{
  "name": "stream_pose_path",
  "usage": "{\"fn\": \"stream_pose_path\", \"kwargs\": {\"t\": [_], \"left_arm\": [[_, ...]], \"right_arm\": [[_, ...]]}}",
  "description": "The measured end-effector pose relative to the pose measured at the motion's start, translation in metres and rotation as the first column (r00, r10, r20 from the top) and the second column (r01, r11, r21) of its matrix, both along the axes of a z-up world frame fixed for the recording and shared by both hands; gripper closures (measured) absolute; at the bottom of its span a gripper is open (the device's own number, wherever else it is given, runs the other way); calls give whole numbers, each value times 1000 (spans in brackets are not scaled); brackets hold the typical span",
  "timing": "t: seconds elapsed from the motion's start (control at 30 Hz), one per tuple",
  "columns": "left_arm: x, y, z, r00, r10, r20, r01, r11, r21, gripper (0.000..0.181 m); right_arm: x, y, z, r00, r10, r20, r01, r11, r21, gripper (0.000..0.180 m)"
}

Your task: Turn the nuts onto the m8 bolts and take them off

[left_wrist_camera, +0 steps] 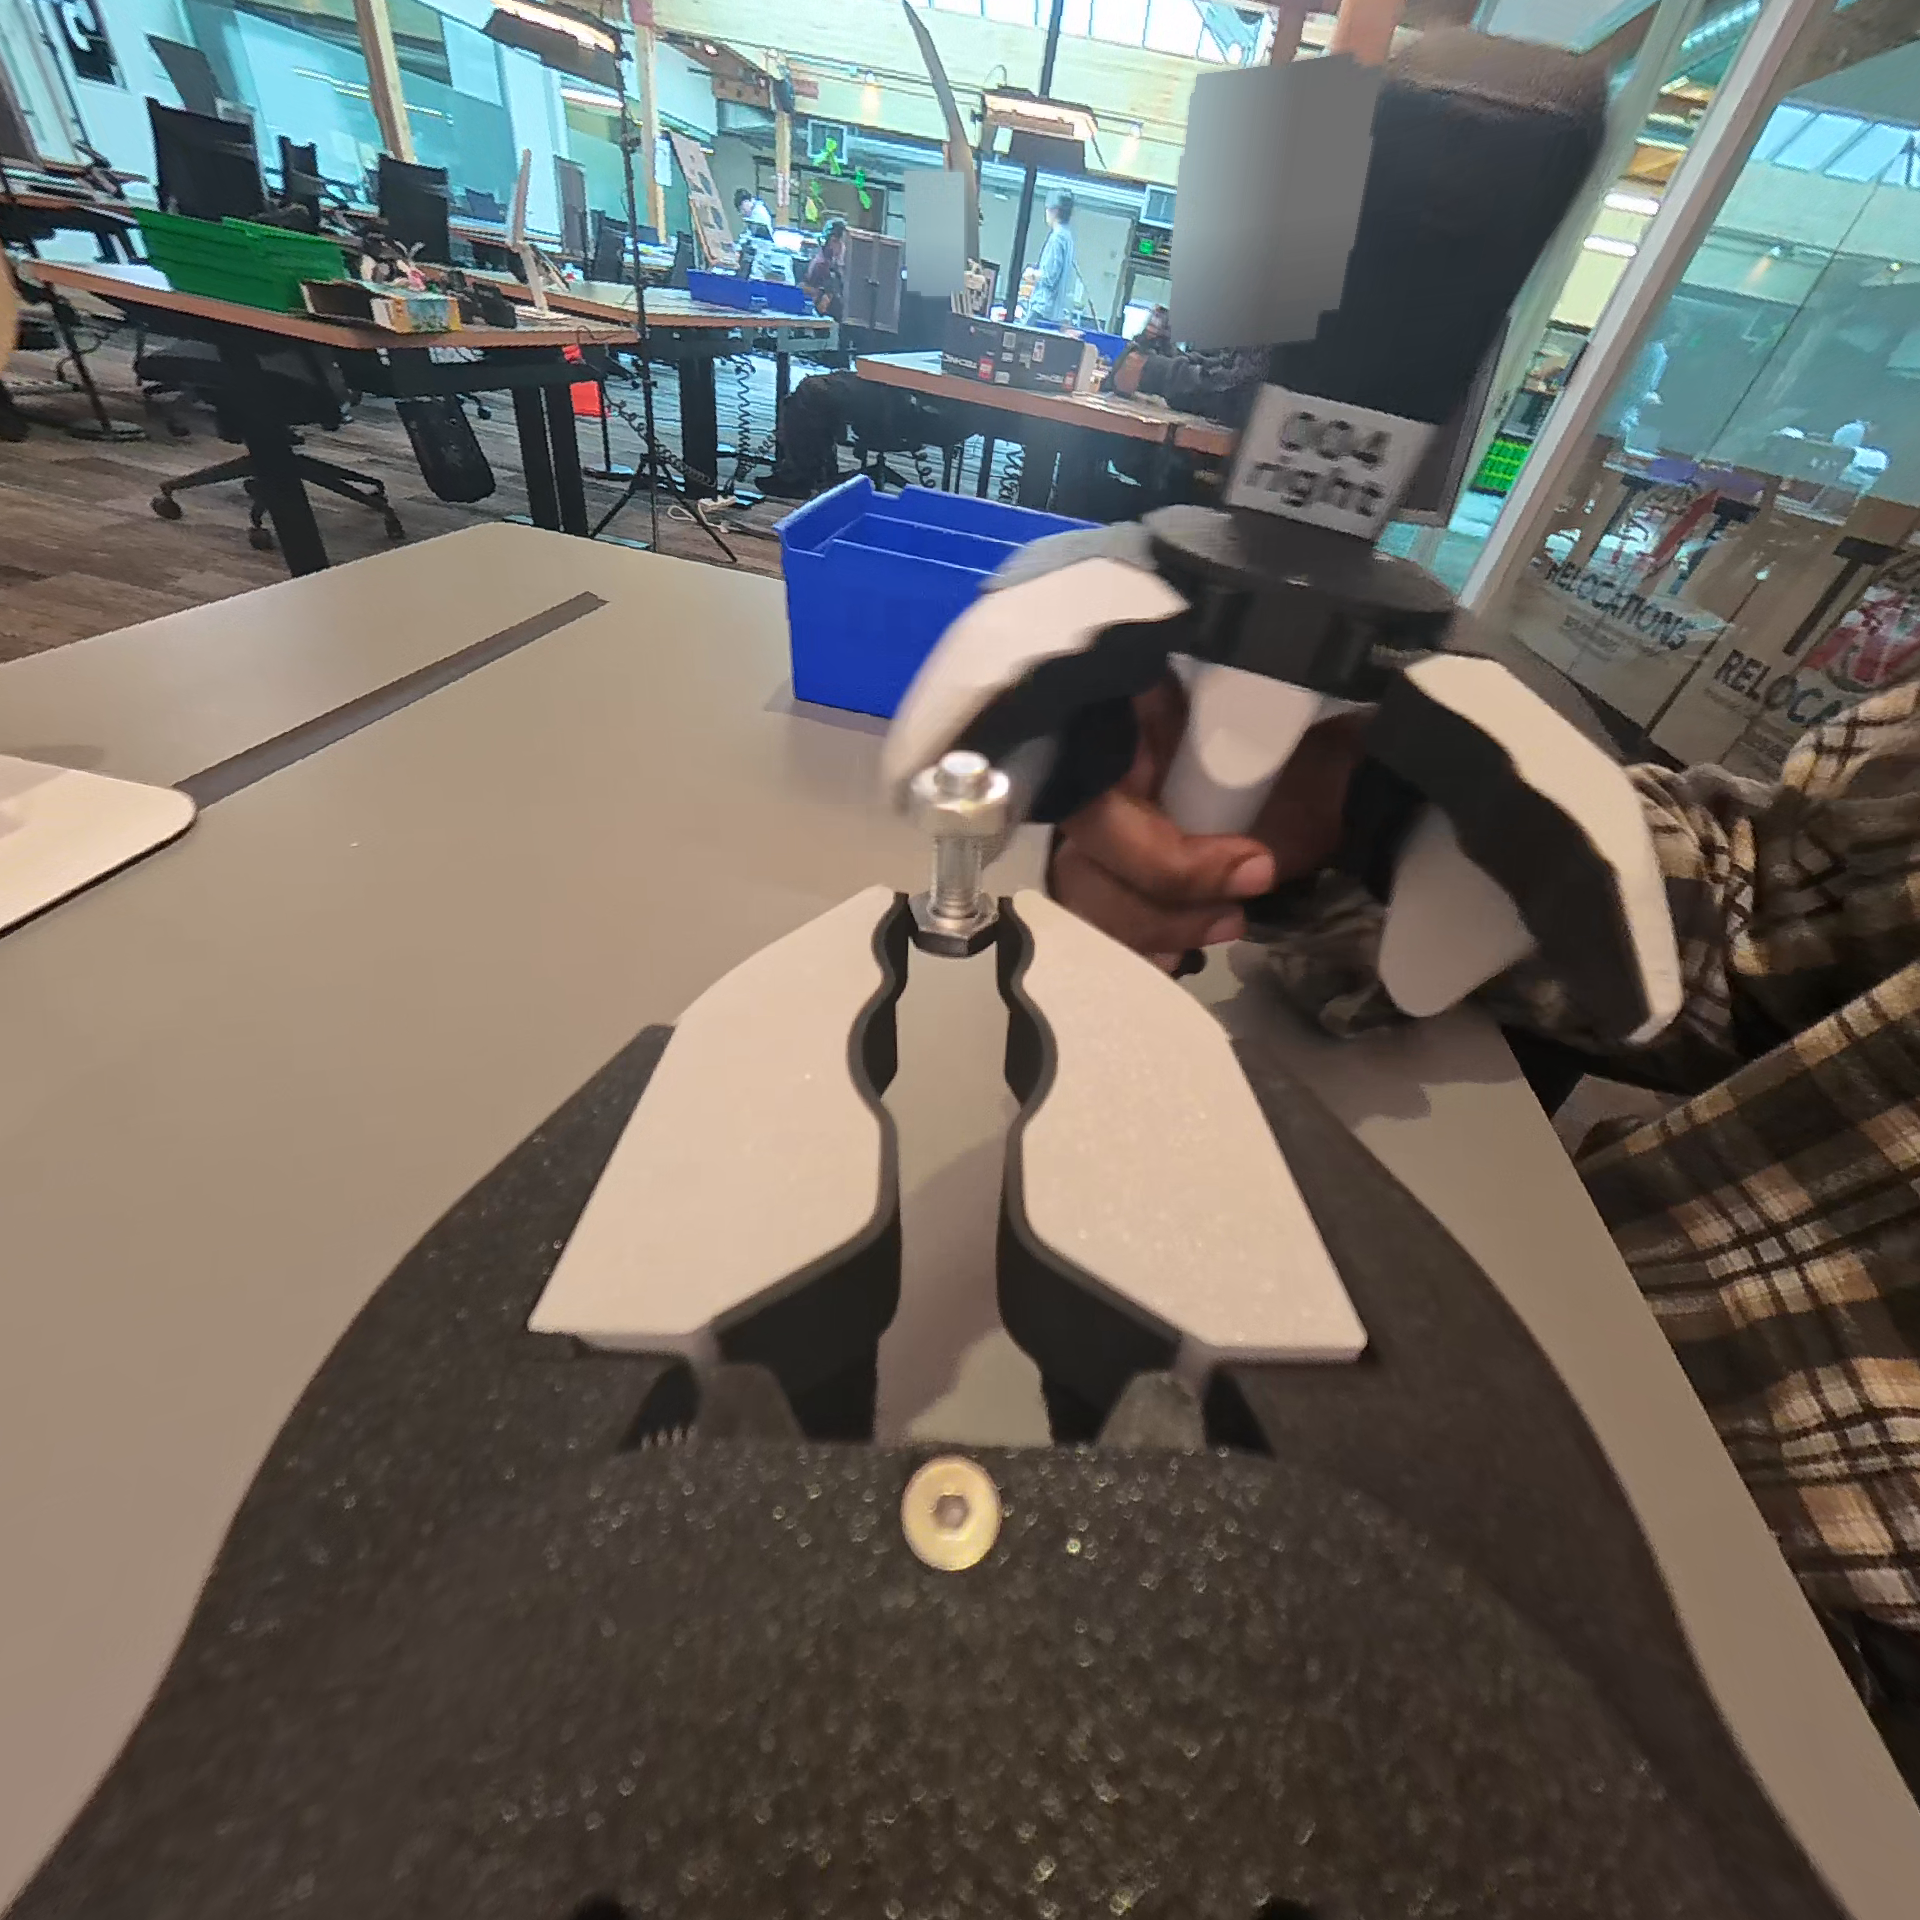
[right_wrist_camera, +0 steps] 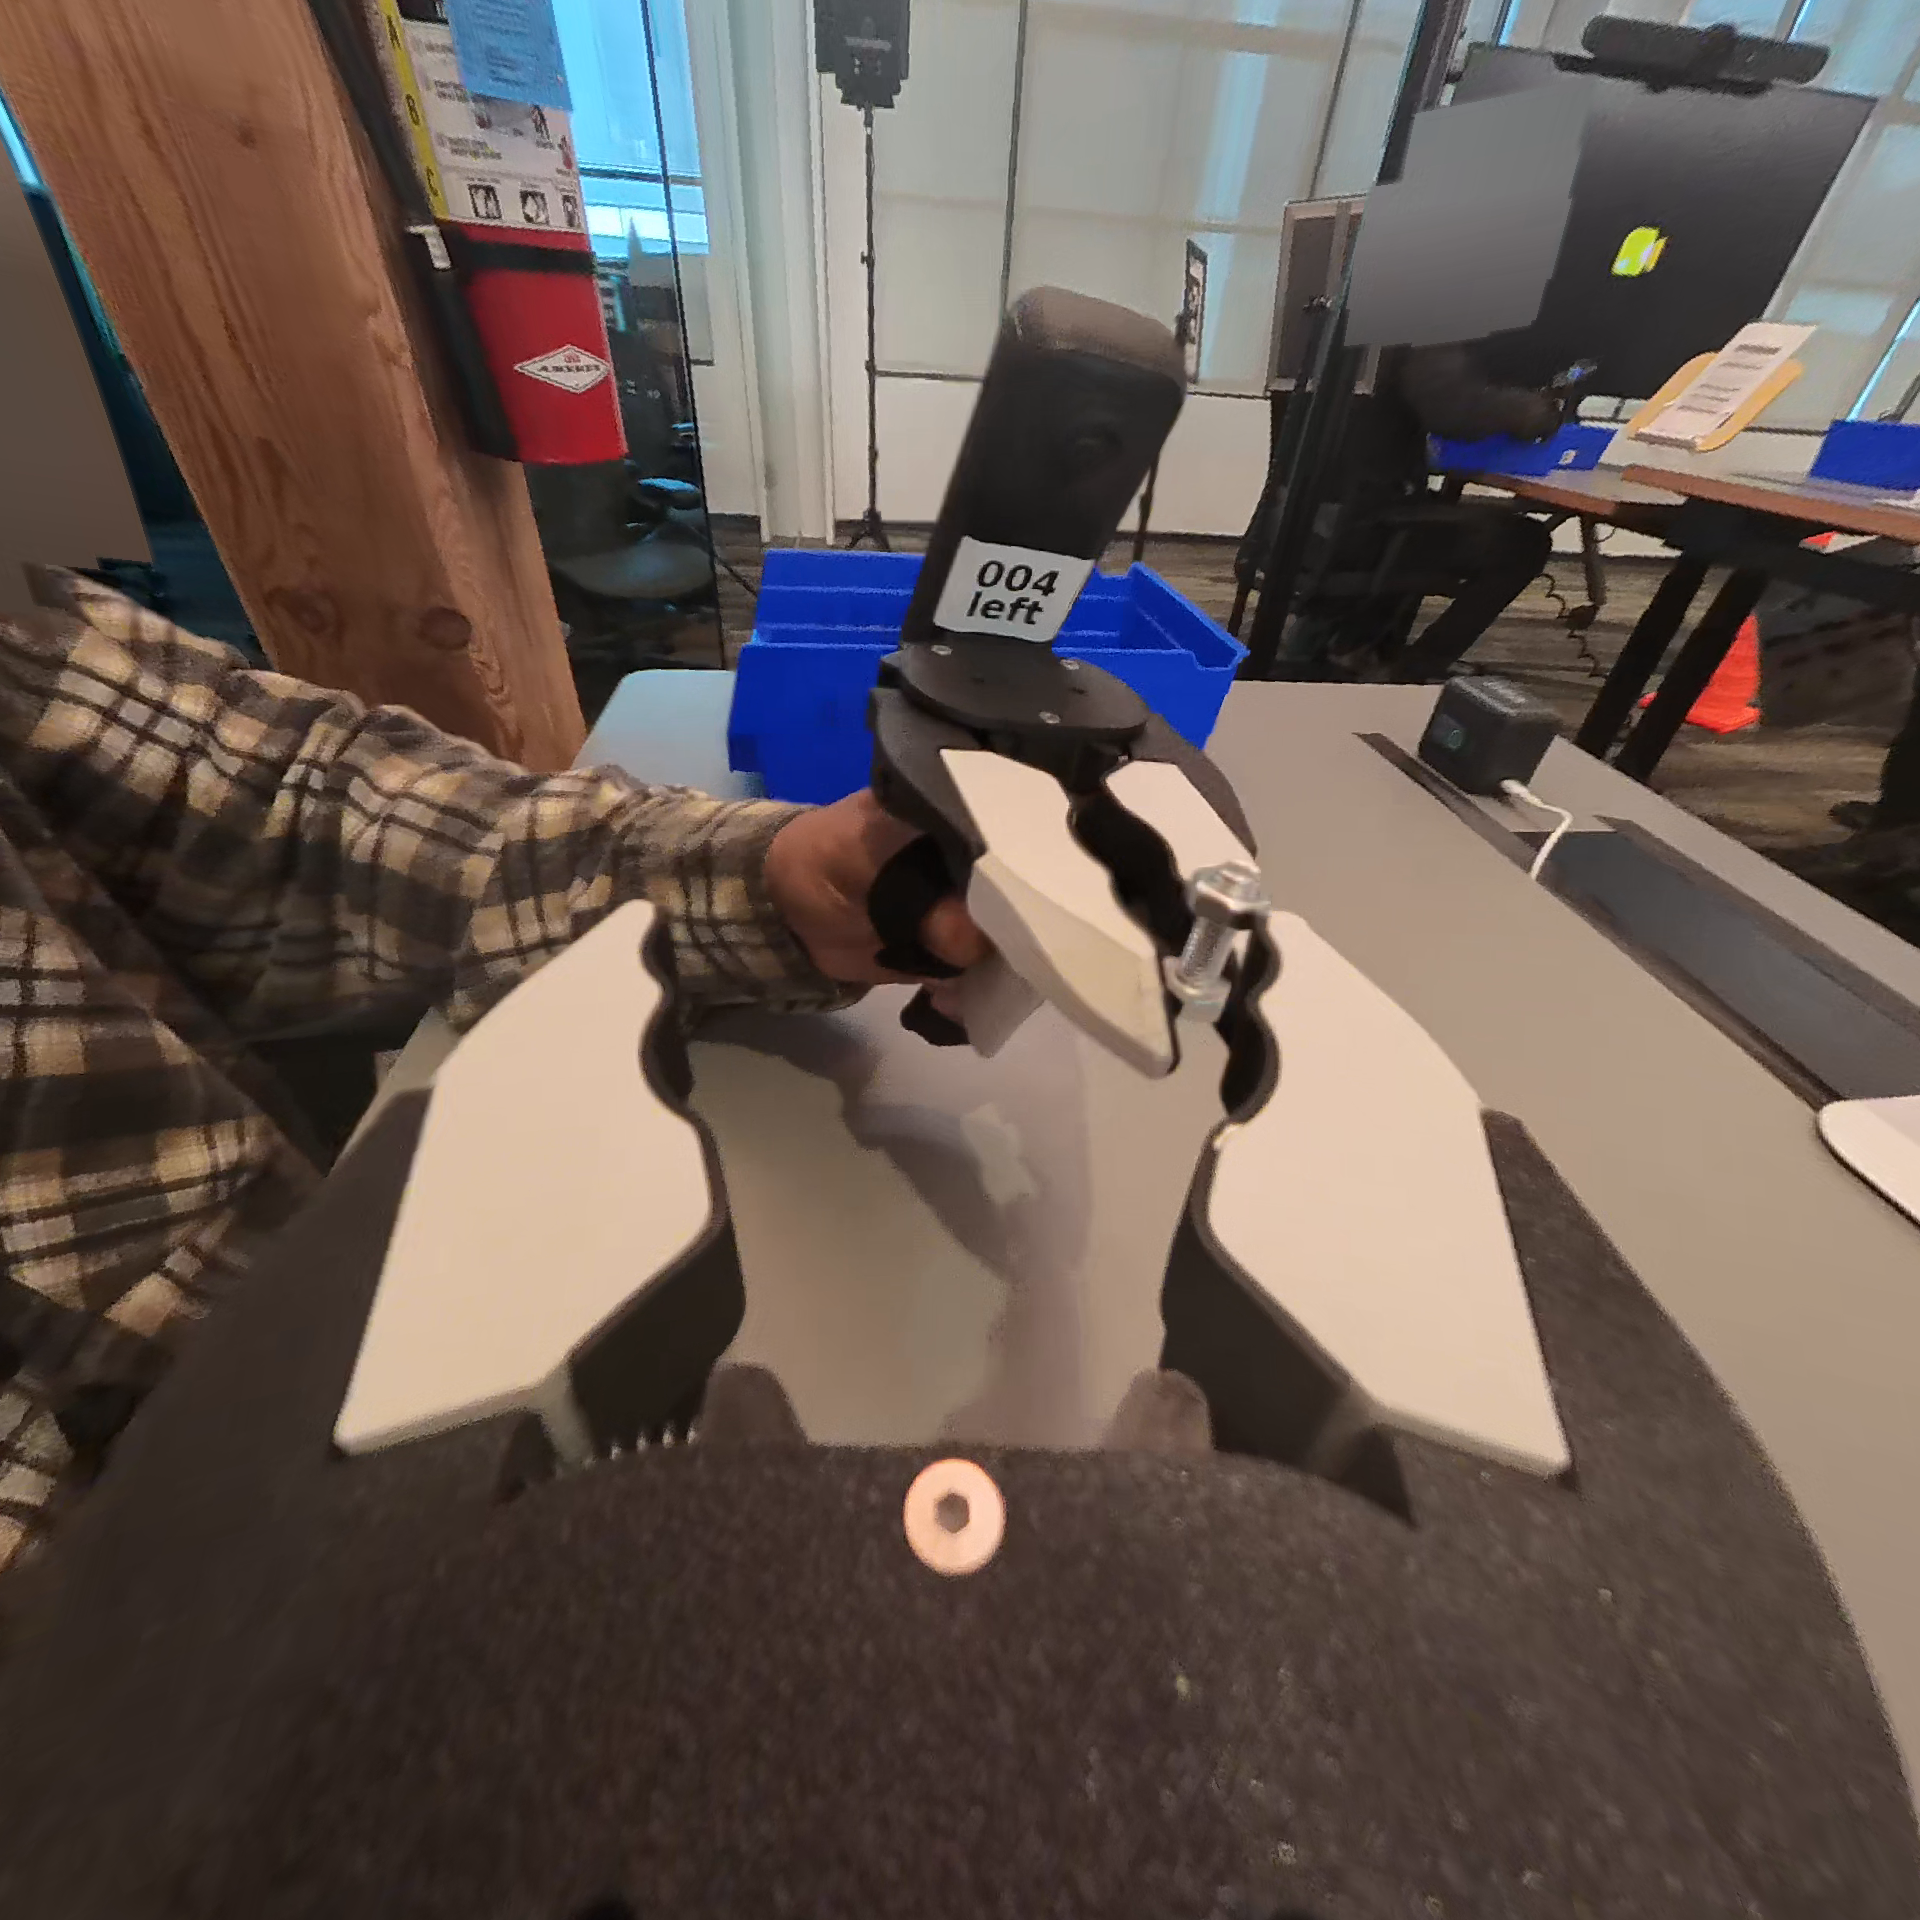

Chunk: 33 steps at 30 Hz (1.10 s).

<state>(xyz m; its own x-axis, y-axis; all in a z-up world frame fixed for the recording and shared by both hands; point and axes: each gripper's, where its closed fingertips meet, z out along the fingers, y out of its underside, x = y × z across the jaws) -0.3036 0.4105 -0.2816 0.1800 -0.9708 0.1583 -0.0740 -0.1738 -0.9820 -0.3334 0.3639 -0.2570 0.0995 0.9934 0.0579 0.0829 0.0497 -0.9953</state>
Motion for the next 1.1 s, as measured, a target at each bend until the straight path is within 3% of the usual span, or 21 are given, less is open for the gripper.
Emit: {"fn": "stream_pose_path", "kwargs": {"t": [0.2,0.3,0.5,0.67,0.87,1.1], "left_arm": [[2,-1,-1,1000,-11,2,11,1000,-2,165],[2,-2,0,1000,-5,1,5,1000,5,165],[-2,3,-1,1000,3,4,-3,1000,-11,165],[2,-1,1,1000,-2,4,2,1000,3,165],[-4,4,2,1000,11,17,-11,1000,-12,165],[-1,1,5,1000,6,23,-6,1000,1,165]], "right_arm": [[-8,16,4,999,-39,-23,38,999,-14,70],[-15,6,-4,1000,16,5,-16,999,-40,71],[-1,7,8,998,-54,-32,54,999,3,70],[-19,6,-1,1000,8,-2,-8,999,-41,66],[-5,5,10,998,-48,-30,48,999,-1,67],[-14,0,0,1000,-12,3,12,1000,-18,62]]}}
